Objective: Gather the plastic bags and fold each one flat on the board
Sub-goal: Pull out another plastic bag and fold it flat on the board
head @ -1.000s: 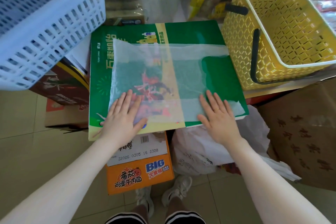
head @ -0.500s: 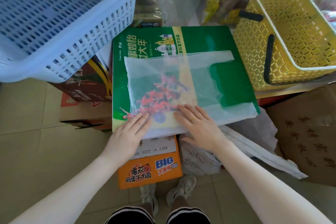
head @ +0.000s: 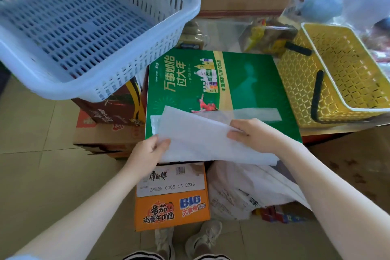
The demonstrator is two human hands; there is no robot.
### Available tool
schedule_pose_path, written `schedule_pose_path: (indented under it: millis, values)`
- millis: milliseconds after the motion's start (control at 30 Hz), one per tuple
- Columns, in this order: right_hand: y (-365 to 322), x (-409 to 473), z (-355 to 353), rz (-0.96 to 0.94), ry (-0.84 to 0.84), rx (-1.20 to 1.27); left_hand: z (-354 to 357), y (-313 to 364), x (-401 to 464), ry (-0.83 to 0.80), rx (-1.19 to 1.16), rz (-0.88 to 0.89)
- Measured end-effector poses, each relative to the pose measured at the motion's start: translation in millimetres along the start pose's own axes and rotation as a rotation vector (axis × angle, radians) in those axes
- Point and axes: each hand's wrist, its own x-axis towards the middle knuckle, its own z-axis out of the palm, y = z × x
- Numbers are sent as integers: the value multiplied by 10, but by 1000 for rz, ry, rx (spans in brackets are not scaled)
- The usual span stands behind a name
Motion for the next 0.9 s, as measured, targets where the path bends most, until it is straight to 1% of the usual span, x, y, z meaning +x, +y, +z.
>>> schedule_pose_path:
  millis: [67, 133, 167, 233, 333, 400, 500, 567, 600, 667, 733, 767, 833, 900]
  values:
    - [23, 203, -35, -19, -2, -94, 24, 5, 25, 100, -74, -10]
    - [33, 422, 0, -72, -4, -266, 55, -12, 37, 196, -96, -25]
    - [25, 519, 29, -88, -18, -357, 60, 4, 36, 226, -94, -21]
    - [-2, 682, 97, -108, -27, -461, 70, 6, 67, 226, -72, 18]
    - [-44, 822, 166, -101, 42, -466, 18, 3, 194, 226, -170, 15]
    - [-50, 881, 199, -83, 96, -408, -41, 26, 295, 303, -209, -23]
    - [-71, 942, 254, -51, 146, -280, -74, 38, 342, 433, -29, -27]
    - [-85, 982, 279, -22, 174, -243, -70, 70, 294, 448, 123, -53]
    - [-89, 1002, 290, -3, 182, -244, -50, 61, 271, 466, 234, -39]
    - [-101, 1039, 302, 41, 195, -242, 27, 38, 297, 469, 538, 67]
    - [-119, 1058, 309, 72, 202, -228, 138, 71, 377, 417, 752, 196]
    - [-125, 1066, 314, 79, 202, -219, 202, 104, 424, 367, 797, 239]
    - [-131, 1076, 310, 89, 203, -190, 327, 142, 520, 228, 830, 228]
    - [-114, 1084, 285, 101, 211, -161, 400, 129, 591, 164, 857, 198]
